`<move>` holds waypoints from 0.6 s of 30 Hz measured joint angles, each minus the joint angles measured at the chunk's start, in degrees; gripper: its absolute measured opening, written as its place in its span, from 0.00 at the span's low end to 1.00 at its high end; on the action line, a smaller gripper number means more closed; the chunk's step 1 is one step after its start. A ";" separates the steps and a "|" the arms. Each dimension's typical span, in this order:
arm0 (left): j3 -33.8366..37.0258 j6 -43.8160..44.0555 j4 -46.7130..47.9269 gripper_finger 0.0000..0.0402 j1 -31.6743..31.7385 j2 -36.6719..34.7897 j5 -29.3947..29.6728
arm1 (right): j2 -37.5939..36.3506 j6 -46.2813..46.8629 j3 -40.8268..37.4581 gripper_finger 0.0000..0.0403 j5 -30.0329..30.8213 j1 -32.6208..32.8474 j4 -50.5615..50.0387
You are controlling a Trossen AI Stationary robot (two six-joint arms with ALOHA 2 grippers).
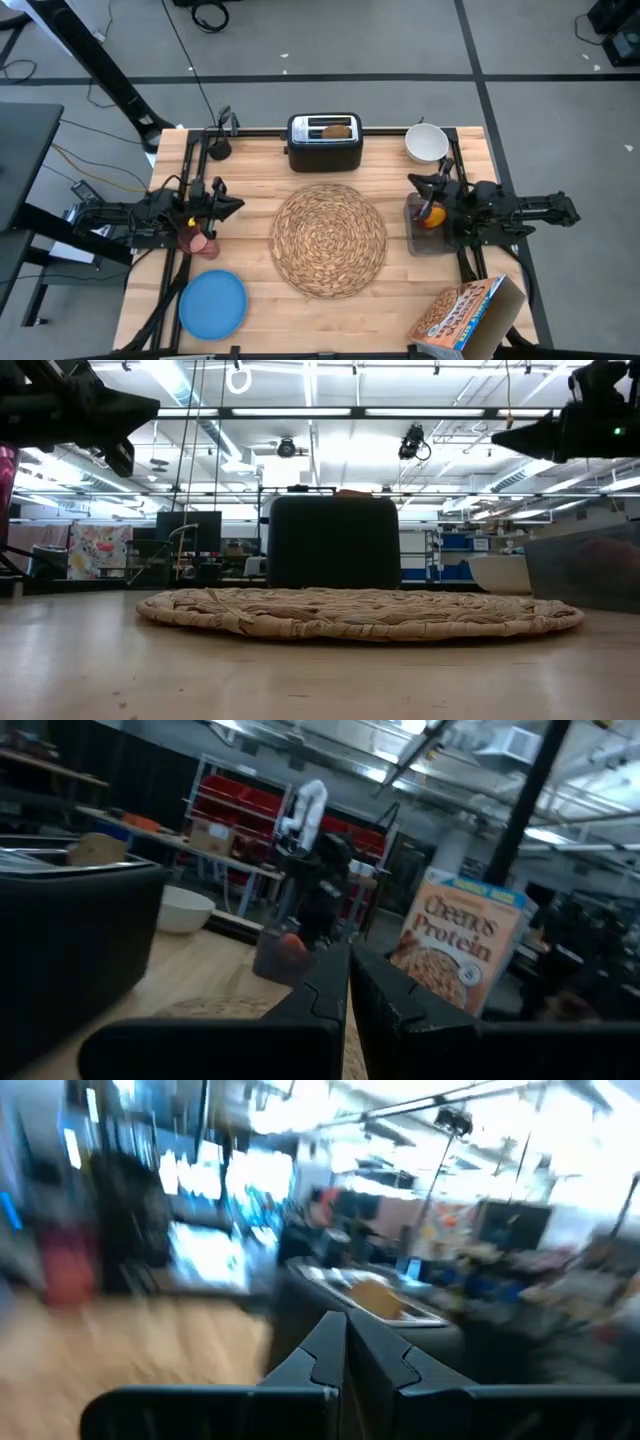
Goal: Arrange a breakfast setting
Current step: Put the red apple on top of the brown table mat
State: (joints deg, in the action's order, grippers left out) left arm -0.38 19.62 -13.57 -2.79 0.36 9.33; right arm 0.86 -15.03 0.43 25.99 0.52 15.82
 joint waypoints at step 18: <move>-15.74 -6.43 0.24 0.06 -0.01 12.42 4.97 | 32.79 37.70 44.62 0.01 9.73 5.61 -28.71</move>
State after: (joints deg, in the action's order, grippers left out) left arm -16.12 13.19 -13.33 -2.79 12.78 14.30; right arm 33.64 22.67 45.04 35.71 6.13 -12.89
